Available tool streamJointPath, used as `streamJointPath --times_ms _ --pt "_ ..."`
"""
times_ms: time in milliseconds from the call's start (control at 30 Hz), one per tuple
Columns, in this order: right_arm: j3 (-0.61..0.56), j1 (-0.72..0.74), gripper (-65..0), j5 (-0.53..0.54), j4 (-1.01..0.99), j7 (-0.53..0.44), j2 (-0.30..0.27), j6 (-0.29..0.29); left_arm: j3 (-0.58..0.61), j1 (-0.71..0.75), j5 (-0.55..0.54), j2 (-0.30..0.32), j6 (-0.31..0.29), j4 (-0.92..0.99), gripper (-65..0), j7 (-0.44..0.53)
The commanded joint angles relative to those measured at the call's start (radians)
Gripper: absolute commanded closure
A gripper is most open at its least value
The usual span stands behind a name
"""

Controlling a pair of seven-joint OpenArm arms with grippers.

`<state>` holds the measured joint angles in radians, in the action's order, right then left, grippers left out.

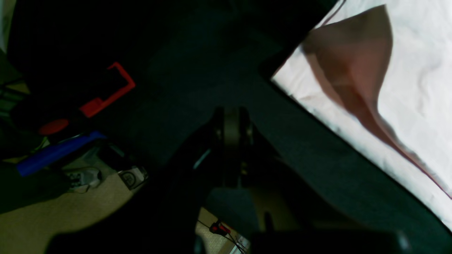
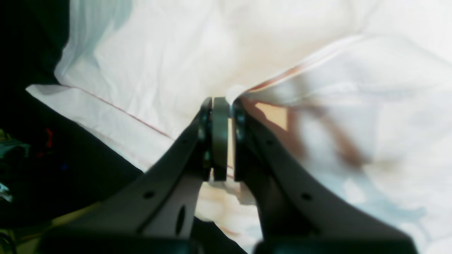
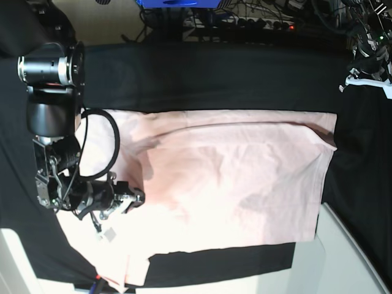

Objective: Fold the T-shirt properly

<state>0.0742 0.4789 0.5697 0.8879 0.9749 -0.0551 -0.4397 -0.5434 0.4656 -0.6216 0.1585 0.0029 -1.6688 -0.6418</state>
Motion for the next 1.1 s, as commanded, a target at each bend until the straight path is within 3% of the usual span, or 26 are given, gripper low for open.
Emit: streamJointPath --times_ms 0,267,333,533,633,700,933,1000,1067 --pt "0.002 0.047 -0.1 0.017 -0.003 -0.027 -0.002 -0.006 -0.008 0.012 -0.002 0.016 0.001 -0.017 0.0 0.017" --pt "0.002 0.086 -1.7 0.017 -0.062 -0.064 0.001 -0.008 -0.008 0.015 -0.002 0.016 0.001 -0.017 0.0 0.017" --pt "0.002 0.086 -9.0 0.019 -0.062 -0.055 0.002 -0.008 -0.008 0.015 -0.002 0.016 0.001 -0.017 0.0 0.017" --pt "0.055 0.071 -44.1 0.039 -0.059 -0.003 0.004 -0.017 -0.005 0.014 -0.002 0.016 0.001 -0.017 0.0 0.017" --pt "0.167 0.031 -45.3 0.163 -0.054 -0.006 -0.005 -0.092 -0.002 0.009 -0.002 0.016 0.001 -0.017 0.0 0.017" --pt "0.183 -0.009 -45.3 0.23 -0.006 -0.003 -0.039 -0.14 -0.001 0.006 -0.002 0.014 0.001 -0.02 0.0 0.017" --pt "0.143 -0.277 -45.3 0.287 0.368 -0.004 -0.073 -0.136 0.108 -0.041 -0.002 0.071 0.001 -0.015 0.0 0.018" --pt "0.141 -0.343 -45.3 0.287 0.468 -0.004 -0.073 -0.136 0.125 -0.072 -0.004 0.069 0.001 -0.008 -5.0 0.018" --pt "0.141 -0.418 -45.3 0.287 0.558 -0.004 -0.075 -0.136 0.127 -0.106 -0.007 0.065 0.001 -0.004 -15.5 0.017"
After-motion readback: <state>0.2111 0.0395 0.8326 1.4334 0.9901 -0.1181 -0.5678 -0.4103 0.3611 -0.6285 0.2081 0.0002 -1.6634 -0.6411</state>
